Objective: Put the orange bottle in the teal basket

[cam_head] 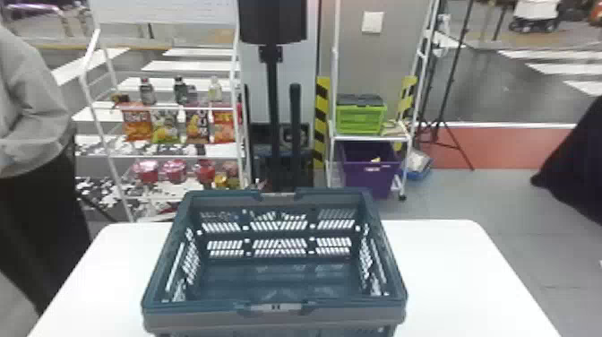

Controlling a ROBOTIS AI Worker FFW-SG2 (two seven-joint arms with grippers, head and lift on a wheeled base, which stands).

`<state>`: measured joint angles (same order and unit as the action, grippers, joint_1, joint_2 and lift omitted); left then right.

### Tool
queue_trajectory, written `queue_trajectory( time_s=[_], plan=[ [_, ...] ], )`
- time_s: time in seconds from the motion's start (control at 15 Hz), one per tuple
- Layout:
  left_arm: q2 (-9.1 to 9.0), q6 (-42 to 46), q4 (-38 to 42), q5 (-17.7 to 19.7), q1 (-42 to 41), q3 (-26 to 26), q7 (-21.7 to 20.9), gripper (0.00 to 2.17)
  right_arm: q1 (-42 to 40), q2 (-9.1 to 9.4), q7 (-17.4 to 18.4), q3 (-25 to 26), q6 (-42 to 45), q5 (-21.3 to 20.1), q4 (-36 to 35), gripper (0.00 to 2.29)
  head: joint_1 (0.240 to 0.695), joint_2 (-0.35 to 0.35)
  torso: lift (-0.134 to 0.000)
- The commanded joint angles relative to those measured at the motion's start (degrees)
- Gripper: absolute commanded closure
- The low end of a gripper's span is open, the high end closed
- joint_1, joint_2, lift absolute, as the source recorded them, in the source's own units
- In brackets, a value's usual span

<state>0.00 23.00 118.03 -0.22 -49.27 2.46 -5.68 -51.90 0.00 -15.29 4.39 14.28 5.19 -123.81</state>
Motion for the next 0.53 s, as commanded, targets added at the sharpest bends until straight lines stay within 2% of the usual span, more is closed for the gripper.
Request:
queue_trajectory(
  time_s=[0.0, 0.13, 0.27, 0.47],
  plan=[
    [-0.15, -1.9, 3.8, -2.2, 0.1, 1.3, -0.4, 1.89, 0.3, 0.05, 0.0, 0.0, -0.4, -0.2, 0.1, 0.12, 0.499, 0.0, 0.0],
    [-0.15, -6.3, 8.6, -5.5, 0.4, 1.9, -0.2, 1.89, 0.8, 0.05, 0.0, 0.1, -1.1, -0.4, 0.5, 0.12, 0.499, 0.0, 0.0],
    [-0.15, -13.1, 12.8, -6.9, 2.5, 3.3, -1.2, 1.89, 1.3, 0.05, 0.0, 0.1, -1.6, -0.4, 0.9, 0.12, 0.499, 0.0, 0.0],
    [-0.15, -26.8, 15.4, -8.8, 10.7, 4.5, -6.1, 1.89, 1.9, 0.05, 0.0, 0.3, -2.5, -0.7, 1.8, 0.12, 0.499, 0.0, 0.0]
  ],
)
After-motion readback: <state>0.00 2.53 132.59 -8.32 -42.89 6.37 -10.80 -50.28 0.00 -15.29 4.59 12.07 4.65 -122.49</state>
